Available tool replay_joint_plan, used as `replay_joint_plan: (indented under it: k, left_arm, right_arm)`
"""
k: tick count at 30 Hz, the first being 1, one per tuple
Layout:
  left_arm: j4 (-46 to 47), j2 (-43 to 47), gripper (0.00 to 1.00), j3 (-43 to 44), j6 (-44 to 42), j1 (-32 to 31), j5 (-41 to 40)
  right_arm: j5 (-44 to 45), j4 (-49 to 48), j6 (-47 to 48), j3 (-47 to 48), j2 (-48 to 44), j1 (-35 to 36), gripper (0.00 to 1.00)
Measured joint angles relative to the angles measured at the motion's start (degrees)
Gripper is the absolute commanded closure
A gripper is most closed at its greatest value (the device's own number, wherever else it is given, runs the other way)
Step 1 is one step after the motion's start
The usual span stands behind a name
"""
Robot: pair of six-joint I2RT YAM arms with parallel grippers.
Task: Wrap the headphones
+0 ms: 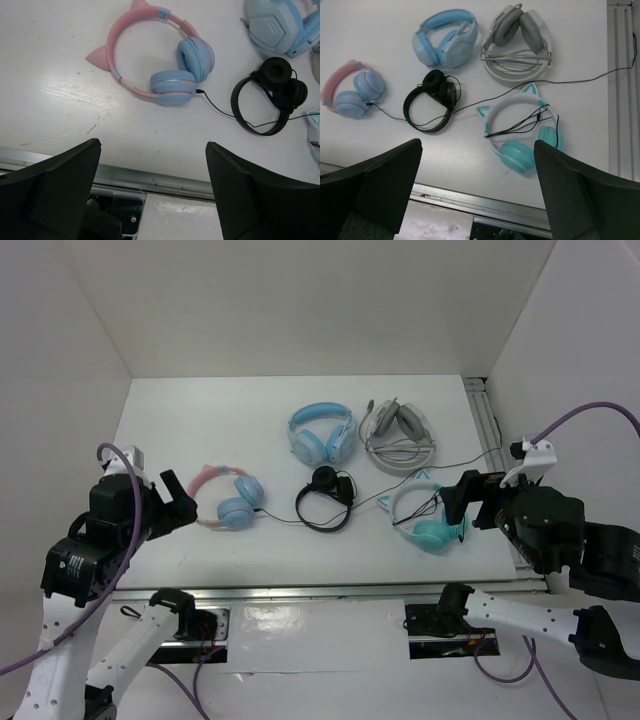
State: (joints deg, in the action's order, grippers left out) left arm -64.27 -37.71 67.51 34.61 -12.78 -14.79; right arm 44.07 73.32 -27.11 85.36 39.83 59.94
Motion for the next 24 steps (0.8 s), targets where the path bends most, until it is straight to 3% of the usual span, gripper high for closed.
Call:
replay_joint_plan:
  k: [10,16,24]
  left_arm:
    - [0.57,-3.34,0.01,-0.46,-0.33,0.0,0.5]
    - [7.91,-5.64,0.01,-4.72,-4.85,0.0,-0.94]
    - [22.21,-30.23,0.01,-5.75,-8.15,3.76,0.2]
  right_arm:
    - [-1.7,-1.18,1.66,-1.75,-0.66,0.0,0.0]
    - [-7.43,-7.54,2.73,-7.98,-2.27,0.0,0.0]
    - [-22.16,-25.2,2.64,-24.48,-3.43,0.0,0.0]
